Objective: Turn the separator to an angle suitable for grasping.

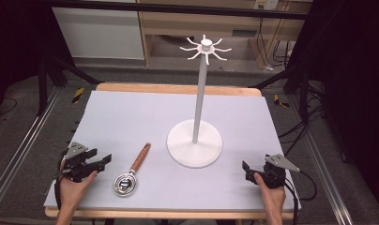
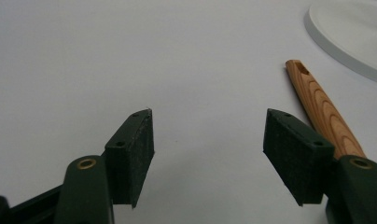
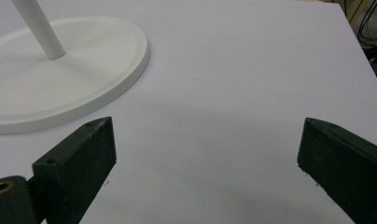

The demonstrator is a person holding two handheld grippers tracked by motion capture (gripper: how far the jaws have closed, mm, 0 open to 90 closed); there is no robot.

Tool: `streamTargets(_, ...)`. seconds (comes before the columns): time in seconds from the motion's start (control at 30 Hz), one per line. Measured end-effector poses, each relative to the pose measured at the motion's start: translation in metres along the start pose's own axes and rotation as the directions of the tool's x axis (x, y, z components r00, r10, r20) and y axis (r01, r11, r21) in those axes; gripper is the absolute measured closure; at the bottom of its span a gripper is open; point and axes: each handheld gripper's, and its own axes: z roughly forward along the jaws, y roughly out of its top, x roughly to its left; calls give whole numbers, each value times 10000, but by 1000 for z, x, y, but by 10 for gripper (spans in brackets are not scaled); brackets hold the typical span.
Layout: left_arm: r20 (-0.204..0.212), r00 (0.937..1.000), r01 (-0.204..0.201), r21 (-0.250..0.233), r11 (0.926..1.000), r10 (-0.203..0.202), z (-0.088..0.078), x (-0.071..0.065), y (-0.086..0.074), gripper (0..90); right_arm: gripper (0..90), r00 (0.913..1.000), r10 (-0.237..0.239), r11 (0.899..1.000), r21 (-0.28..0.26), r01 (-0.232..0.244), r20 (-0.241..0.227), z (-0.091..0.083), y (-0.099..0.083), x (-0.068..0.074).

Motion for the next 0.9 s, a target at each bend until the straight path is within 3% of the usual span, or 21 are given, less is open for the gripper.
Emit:
streamTargets(0.27,83,10000,41,-65,10000,-41,-7,-5,5,360,51,9999,-79,9999,85,80,-129,0,-1,2)
streamTargets(0.43,511,9984,-255,-49,9997,257,-12,-15,13,383,51,9998,-126,9997,194,128,-129,0,0,4)
streamTargets(0.6,561,9963,-662,316,9973,644,-11,-27,17,401,53,9995,-235,9992,328,242,-215,2,0,6)
streamTargets(0.9,777,9939,-835,589,9948,789,-9,-40,22,401,53,9992,-307,9989,341,316,-252,2,1,8)
